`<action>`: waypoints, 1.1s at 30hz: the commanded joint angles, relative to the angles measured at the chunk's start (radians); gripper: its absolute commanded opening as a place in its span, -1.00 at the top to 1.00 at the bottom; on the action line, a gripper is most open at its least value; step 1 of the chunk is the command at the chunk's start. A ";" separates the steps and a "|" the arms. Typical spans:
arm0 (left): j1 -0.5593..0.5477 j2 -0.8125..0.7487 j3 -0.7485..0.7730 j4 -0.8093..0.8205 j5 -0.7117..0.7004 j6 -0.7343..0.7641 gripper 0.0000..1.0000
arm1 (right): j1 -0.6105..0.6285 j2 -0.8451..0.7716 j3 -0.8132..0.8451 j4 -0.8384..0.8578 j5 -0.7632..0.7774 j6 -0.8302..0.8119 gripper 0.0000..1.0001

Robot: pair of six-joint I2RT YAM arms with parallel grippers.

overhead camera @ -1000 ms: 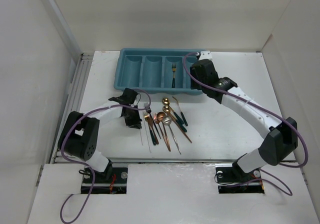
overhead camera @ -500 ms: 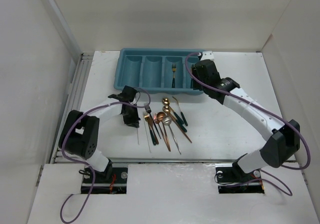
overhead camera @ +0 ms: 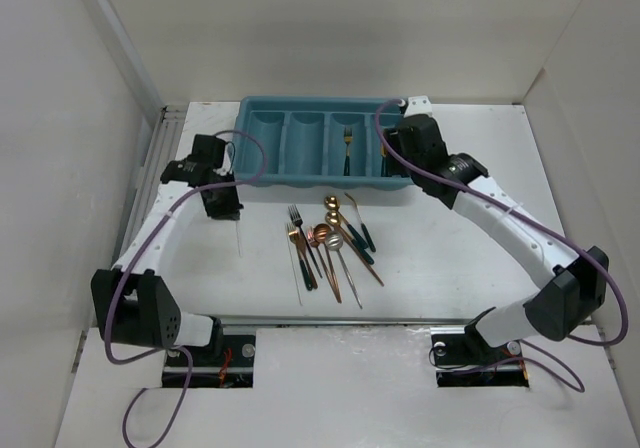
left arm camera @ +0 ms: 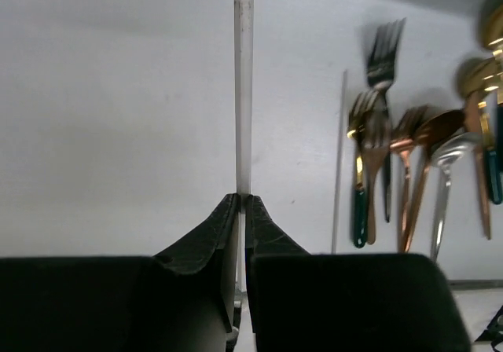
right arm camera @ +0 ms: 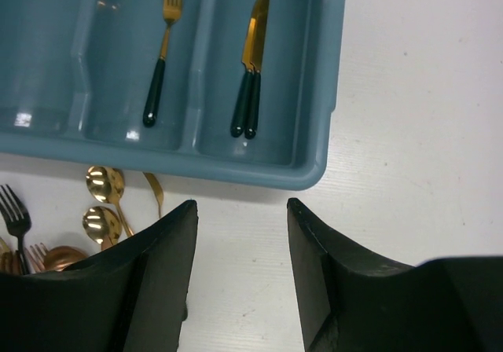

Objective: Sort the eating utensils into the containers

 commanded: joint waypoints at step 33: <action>-0.101 0.469 0.640 0.321 -0.253 0.055 -0.24 | -0.047 0.123 0.059 0.123 -0.160 -0.148 -0.14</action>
